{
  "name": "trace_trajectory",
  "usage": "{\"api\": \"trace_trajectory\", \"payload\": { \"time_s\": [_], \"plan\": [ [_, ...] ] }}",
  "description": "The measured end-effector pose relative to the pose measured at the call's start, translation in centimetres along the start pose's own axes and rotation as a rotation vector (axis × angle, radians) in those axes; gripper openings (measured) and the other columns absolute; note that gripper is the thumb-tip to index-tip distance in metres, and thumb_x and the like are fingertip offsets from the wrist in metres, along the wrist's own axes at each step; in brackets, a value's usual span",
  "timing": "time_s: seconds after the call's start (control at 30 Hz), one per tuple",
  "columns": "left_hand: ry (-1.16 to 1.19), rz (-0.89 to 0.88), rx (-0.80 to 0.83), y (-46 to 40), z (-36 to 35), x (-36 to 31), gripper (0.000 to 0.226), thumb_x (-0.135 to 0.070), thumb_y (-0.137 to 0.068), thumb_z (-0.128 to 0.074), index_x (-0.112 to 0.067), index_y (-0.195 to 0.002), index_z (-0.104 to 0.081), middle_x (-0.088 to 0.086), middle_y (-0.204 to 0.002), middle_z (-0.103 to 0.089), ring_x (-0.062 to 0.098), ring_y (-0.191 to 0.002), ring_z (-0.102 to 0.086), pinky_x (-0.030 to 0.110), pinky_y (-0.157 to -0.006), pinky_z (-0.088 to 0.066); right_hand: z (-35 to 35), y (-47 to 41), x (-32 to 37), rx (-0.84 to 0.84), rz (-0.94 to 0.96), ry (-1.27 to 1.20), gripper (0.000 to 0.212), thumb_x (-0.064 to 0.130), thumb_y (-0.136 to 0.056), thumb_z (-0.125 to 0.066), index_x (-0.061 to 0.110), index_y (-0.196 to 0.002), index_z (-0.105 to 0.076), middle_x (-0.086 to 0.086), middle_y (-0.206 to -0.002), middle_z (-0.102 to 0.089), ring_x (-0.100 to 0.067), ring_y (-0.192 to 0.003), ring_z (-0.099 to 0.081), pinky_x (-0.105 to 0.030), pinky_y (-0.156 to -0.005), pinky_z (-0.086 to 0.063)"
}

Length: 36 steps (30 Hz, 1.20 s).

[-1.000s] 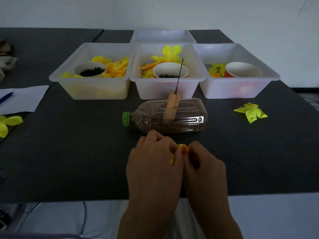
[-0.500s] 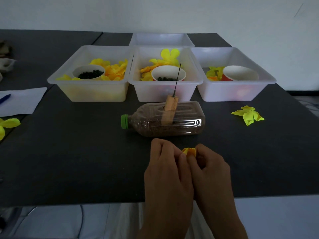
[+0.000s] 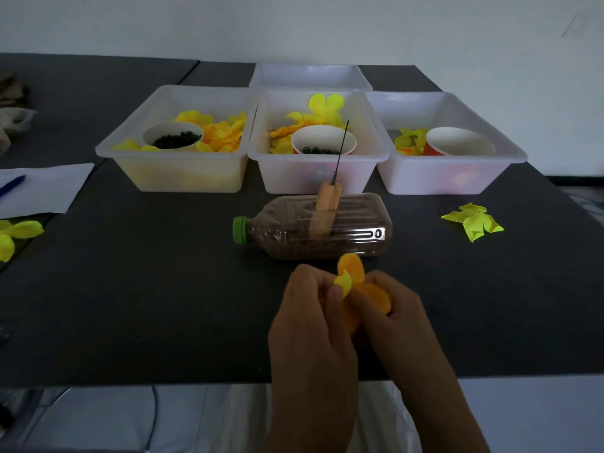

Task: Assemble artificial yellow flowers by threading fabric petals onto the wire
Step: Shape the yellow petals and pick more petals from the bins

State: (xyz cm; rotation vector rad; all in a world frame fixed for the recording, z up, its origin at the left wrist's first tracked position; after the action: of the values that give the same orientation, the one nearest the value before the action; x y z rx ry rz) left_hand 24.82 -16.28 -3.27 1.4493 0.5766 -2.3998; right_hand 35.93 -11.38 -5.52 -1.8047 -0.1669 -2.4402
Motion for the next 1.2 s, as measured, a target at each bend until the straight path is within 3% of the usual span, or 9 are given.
{"api": "trace_trajectory", "payload": {
  "time_s": [0.1, 0.27, 0.4, 0.63, 0.73, 0.83, 0.93, 1.07, 1.2],
  "plan": [
    [-0.04, 0.064, 0.037, 0.1, 0.0, 0.7, 0.032, -0.053, -0.083, -0.024, -0.03, -0.092, -0.045, -0.007, -0.09, -0.055, 0.003, -0.081, -0.053, 0.011, -0.072, -0.039, -0.9, 0.3, -0.5, 0.073, -0.082, -0.059, 0.016, 0.018, -0.093, -0.056, 0.014, -0.08, -0.064, -0.004, -0.075, -0.064, -0.003, -0.061, -0.059, -0.01, -0.054, -0.046],
    [0.13, -0.026, -0.121, 0.5, 1.0, 0.5, 0.019, -0.044, -0.086, -0.036, -0.03, -0.079, -0.046, -0.006, -0.066, -0.053, -0.004, -0.069, -0.057, 0.009, -0.06, -0.044, 0.6, 0.1, -0.4, -0.13, -0.058, 0.05, 0.025, 0.018, -0.093, -0.055, 0.01, -0.07, -0.053, -0.002, -0.064, -0.053, -0.003, -0.054, -0.048, -0.012, -0.051, -0.041],
    [0.337, 0.037, -0.106, 0.6, 0.9, 1.3, 0.022, -0.042, -0.086, -0.039, -0.024, -0.086, -0.053, -0.009, -0.088, -0.065, 0.01, -0.079, -0.067, 0.025, -0.069, -0.057, 1.7, -0.1, -0.6, -0.167, -0.083, 0.088, 0.026, 0.013, -0.094, -0.054, 0.014, -0.069, -0.047, 0.001, -0.061, -0.05, 0.002, -0.048, -0.053, -0.012, -0.045, -0.037],
    [0.41, 0.195, -0.013, 0.2, -0.5, 2.9, 0.018, -0.031, -0.096, -0.048, -0.017, -0.091, -0.058, 0.005, -0.09, -0.068, 0.024, -0.088, -0.068, 0.045, -0.082, -0.058, 1.7, -0.1, -0.5, -0.147, -0.011, 0.125, 0.027, 0.019, -0.095, -0.052, 0.015, -0.069, -0.05, 0.0, -0.063, -0.05, 0.006, -0.051, -0.051, -0.006, -0.047, -0.039],
    [0.313, 0.189, 0.045, 0.0, -1.2, 3.3, 0.013, -0.03, -0.098, -0.049, -0.028, -0.088, -0.057, -0.002, -0.083, -0.066, 0.008, -0.084, -0.065, 0.021, -0.07, -0.054, 0.8, 0.1, -0.9, -0.105, -0.012, 0.183, 0.028, 0.026, -0.098, -0.046, 0.016, -0.073, -0.054, -0.001, -0.068, -0.055, -0.003, -0.059, -0.052, -0.008, -0.054, -0.041],
    [0.233, 0.168, 0.127, 0.2, -1.7, 2.6, 0.011, -0.05, -0.087, -0.051, -0.039, -0.088, -0.053, -0.015, -0.084, -0.062, -0.017, -0.089, -0.056, 0.001, -0.07, -0.042, 0.0, 0.1, -1.1, -0.055, -0.03, 0.233, 0.025, 0.029, -0.098, -0.043, 0.018, -0.08, -0.057, -0.001, -0.075, -0.06, -0.011, -0.07, -0.057, -0.017, -0.066, -0.046],
    [0.19, 0.155, 0.155, 0.2, -1.7, 2.2, 0.028, -0.064, -0.07, -0.05, -0.045, -0.089, -0.052, -0.023, -0.089, -0.061, -0.022, -0.093, -0.052, -0.003, -0.073, -0.039, -0.2, 0.1, -1.2, -0.032, -0.042, 0.259, 0.022, 0.028, -0.098, -0.045, 0.015, -0.089, -0.06, -0.004, -0.083, -0.063, -0.016, -0.079, -0.061, -0.033, -0.077, -0.052],
    [0.096, 0.143, 0.18, -0.1, -1.4, 2.6, 0.008, -0.047, -0.088, -0.057, -0.041, -0.085, -0.053, -0.019, -0.085, -0.06, -0.025, -0.085, -0.049, -0.004, -0.07, -0.036, -0.5, 0.4, -0.6, -0.03, 0.032, 0.356, 0.025, 0.024, -0.098, -0.047, 0.027, -0.073, -0.049, 0.006, -0.072, -0.054, -0.005, -0.068, -0.051, -0.017, -0.065, -0.04],
    [0.015, 0.128, 0.174, -0.6, -0.4, 3.2, 0.019, -0.031, -0.094, -0.062, -0.039, -0.079, -0.053, -0.019, -0.079, -0.059, -0.024, -0.082, -0.051, -0.002, -0.069, -0.038, -1.4, 0.6, -0.4, 0.011, 0.055, 0.464, 0.03, 0.027, -0.099, -0.045, 0.03, -0.069, -0.042, 0.009, -0.069, -0.05, -0.005, -0.066, -0.048, -0.013, -0.063, -0.035]
  ]
}}
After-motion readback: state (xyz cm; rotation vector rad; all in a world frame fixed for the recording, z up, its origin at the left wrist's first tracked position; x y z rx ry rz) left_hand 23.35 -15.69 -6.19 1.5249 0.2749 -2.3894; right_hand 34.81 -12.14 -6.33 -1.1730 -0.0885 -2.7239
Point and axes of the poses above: each hand's wrist, its own y-axis away from the middle knuckle, its own z-axis out of the back of the hand, x = y × z, the point moved 7 cm from there along -y, towards the middle knuckle
